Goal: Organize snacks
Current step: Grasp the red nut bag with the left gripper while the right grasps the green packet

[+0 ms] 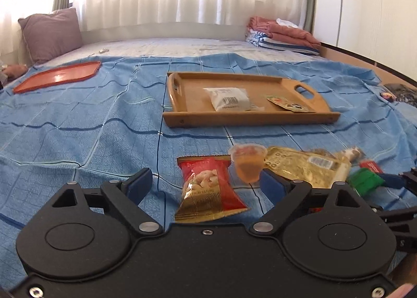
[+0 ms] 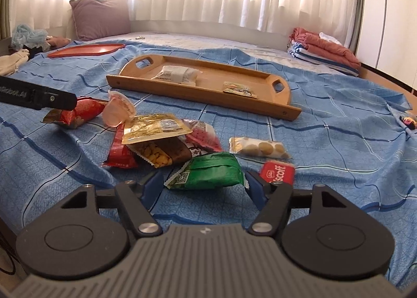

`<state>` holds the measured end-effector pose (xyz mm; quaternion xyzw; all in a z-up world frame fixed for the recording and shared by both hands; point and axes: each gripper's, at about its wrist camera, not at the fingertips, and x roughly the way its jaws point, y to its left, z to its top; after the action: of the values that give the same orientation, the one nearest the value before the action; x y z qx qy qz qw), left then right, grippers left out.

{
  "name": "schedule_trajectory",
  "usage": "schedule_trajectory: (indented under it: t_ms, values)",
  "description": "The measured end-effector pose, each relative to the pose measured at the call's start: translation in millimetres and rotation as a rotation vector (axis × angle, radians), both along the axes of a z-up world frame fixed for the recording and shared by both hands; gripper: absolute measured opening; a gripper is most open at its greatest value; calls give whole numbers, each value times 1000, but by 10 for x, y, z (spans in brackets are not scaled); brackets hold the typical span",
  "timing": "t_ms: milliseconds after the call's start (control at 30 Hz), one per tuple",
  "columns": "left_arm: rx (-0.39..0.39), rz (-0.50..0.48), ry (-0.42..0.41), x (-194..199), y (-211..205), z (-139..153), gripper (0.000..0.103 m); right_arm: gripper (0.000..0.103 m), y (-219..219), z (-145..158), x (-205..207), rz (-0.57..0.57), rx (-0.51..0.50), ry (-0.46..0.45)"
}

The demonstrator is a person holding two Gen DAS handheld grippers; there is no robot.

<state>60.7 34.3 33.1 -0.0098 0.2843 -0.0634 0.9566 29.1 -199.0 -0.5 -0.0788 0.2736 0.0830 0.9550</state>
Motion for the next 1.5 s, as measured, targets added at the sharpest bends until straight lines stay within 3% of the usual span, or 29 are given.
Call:
schedule_trajectory:
  t_ms: [167,300,400,467,600,900,1333,1367,1400,1433,1500]
  values:
    - [-38,34,51,194,13,-127,89,79,13,11,-8,-18,-20,-17]
    - [-57,41,74,280,12,-211,89,89,-8,26,-5,-44,-24,-31]
    - [-61,49,89,327,15,-249,86,89,-30,41,28,-54,-18,-30]
    - [-73,53,101,349,23,-269,77,89,-27,39,54,-55,-16,-20]
    - [-65,61,96,351,41,-269,48,82,-6,21,68,-45,1,10]
    - [-39,65,34,265,17,-134,45,64,-88,40,56,-28,92,48]
    - [-57,43,-38,383,42,213,45,60,-144,280,130,-25,116,-10]
    - [-56,45,-42,416,41,230,45,52,-159,307,152,-28,121,-19]
    - [-54,49,-44,455,42,246,45,21,-174,337,183,-36,117,-27]
    - [-54,52,-46,498,43,261,45,14,-183,363,231,-48,105,-24]
    - [-59,53,-48,578,44,289,45,16,-241,419,328,-70,117,-32]
